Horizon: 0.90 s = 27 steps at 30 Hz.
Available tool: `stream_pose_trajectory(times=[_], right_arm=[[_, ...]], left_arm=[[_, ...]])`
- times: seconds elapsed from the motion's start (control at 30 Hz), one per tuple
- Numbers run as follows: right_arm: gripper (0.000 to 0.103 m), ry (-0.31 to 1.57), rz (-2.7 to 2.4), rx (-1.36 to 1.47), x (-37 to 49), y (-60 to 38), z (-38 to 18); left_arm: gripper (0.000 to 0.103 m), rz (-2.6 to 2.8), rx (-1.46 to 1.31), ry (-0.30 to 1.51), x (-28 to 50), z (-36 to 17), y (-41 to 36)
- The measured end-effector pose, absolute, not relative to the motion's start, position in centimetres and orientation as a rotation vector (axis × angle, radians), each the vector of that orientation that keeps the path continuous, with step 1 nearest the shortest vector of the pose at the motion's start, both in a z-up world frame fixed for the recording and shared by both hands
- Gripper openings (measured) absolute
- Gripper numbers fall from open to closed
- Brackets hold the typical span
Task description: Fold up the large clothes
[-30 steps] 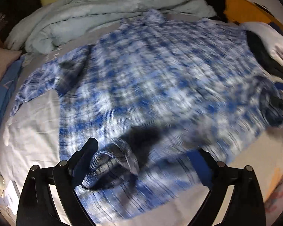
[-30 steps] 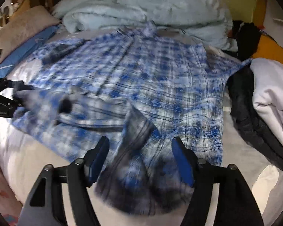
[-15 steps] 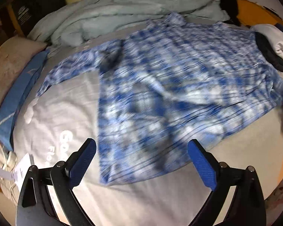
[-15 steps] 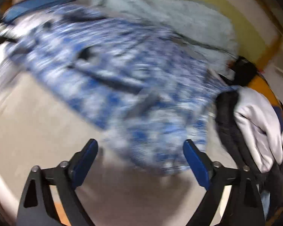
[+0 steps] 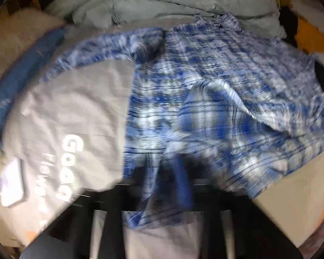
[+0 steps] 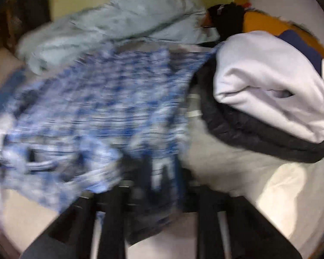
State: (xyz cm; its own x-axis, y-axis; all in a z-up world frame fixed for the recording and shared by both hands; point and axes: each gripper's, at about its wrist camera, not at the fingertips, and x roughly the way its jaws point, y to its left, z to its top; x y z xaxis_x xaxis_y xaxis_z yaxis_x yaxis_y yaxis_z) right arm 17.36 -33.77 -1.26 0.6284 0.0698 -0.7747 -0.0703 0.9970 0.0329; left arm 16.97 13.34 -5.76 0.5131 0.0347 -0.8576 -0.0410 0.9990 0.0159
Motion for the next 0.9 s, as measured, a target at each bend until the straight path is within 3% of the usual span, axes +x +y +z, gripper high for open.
stream_pose_trajectory(times=[0.03,0.07,0.4,0.8,0.83,0.87,0.9], right_arm=[[0.063,0.867,0.121,0.003,16.4,-33.3,-0.8],[0.064,0.846,0.172,-0.004,15.5,-32.9,-0.2],[0.065,0.948,0.351,-0.257,13.3,-27.9,-3.3],[0.065,0.879,0.48,-0.611,9.5,-23.4,-5.1],[0.05,0.87,0.44,-0.64,9.8,-23.1,-5.7],[0.007,0.861,0.388,-0.664,10.2,-22.8,-6.2],[0.004,0.861,0.344,-0.668,10.6,-22.9,-6.4]], left_arm=[[0.002,0.039,-0.028,1.018,17.1,-5.8,13.6],[0.002,0.045,-0.028,0.995,17.1,-5.5,13.7],[0.002,0.146,0.041,0.783,17.4,-0.7,12.9],[0.002,0.187,0.076,0.842,17.8,-2.8,12.5],[0.002,0.189,0.079,0.844,17.8,-2.8,12.5],[0.002,0.189,0.077,0.841,17.7,-2.8,12.5],[0.002,0.188,0.072,0.835,17.6,-2.7,12.5]])
